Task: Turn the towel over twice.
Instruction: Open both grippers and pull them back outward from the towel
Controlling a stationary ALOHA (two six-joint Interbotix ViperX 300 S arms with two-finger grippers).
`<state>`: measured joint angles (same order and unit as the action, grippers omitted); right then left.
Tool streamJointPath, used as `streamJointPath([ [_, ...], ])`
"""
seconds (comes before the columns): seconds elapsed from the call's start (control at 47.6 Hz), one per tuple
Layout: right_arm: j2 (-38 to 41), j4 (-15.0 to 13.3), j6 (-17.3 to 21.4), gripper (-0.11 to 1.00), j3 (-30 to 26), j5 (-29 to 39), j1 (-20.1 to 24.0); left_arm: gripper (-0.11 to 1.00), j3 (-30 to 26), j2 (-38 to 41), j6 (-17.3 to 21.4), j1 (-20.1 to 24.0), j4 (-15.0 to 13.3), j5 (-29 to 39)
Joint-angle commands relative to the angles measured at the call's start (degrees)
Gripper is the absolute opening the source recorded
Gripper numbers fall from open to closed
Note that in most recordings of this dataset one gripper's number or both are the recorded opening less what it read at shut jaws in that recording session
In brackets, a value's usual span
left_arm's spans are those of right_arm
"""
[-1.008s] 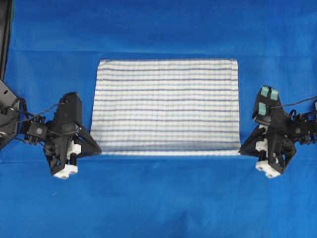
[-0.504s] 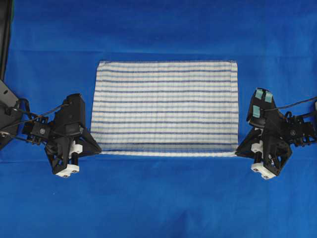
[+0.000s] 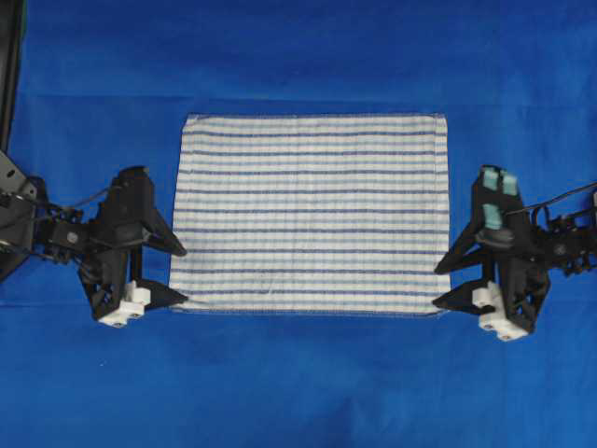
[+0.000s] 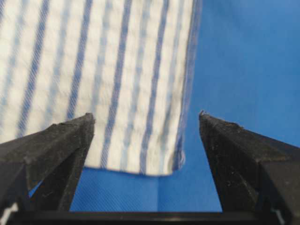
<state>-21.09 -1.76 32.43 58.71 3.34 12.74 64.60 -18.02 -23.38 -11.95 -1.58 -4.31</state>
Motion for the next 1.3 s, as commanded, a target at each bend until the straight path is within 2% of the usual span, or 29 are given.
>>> streamJointPath([
  [0.0, -4.75, -3.78, -0.26, 0.64, -0.97, 0.35, -2.46, 0.83, -1.32, -4.66, 3.25, 1.23, 0.18, 0.09],
  [0.063, -7.65, -6.77, -0.35, 0.64, -0.44, 0.53, -4.39, 0.83, -1.41, -8.17, 7.47, 2.37, 0.18, 0.00],
  [0.126, -11.16, -10.90, -0.35, 0.64, 0.44, 0.26, -6.77, 0.83, -1.23, -10.99, 11.34, 3.34, 0.18, -0.18],
  [0.252, -17.40, -17.23, -0.35, 0.64, 2.02, -0.79, -10.81, 0.83, 0.00, -16.00, 17.58, 6.24, 0.18, -1.93],
  [0.399, -24.79, -24.08, -0.35, 0.64, 3.78, -1.93, -15.56, 0.83, 2.20, -21.27, 20.65, 9.84, 0.18, -4.22],
  [0.483, -28.21, -26.28, -0.35, 0.64, 5.63, -2.99, -18.63, 0.83, 3.69, -24.70, 21.27, 11.16, 0.18, -4.66],
  [0.63, -32.96, -26.72, -0.35, 0.64, 10.02, -5.98, -22.15, 0.83, 7.38, -31.46, 21.45, 12.57, 0.18, -4.66],
  [0.735, -34.80, -26.63, 0.00, 0.64, 13.54, -9.40, -22.68, 0.83, 10.02, -35.77, 21.45, 12.66, 0.18, -4.75],
  [0.84, -34.45, -26.37, 0.62, 0.64, 14.50, -11.34, -22.68, 0.83, 11.25, -38.41, 21.45, 12.74, 0.18, -4.66],
  [1.008, -33.57, -26.02, 0.70, 0.64, 14.50, -11.60, -22.85, 0.83, 11.51, -38.94, 21.45, 13.89, 0.09, -4.48],
  [1.281, -31.46, -22.32, 0.79, 0.64, 13.71, -10.55, -25.66, 0.83, 10.81, -36.47, 21.36, 16.88, 0.09, -6.77],
])
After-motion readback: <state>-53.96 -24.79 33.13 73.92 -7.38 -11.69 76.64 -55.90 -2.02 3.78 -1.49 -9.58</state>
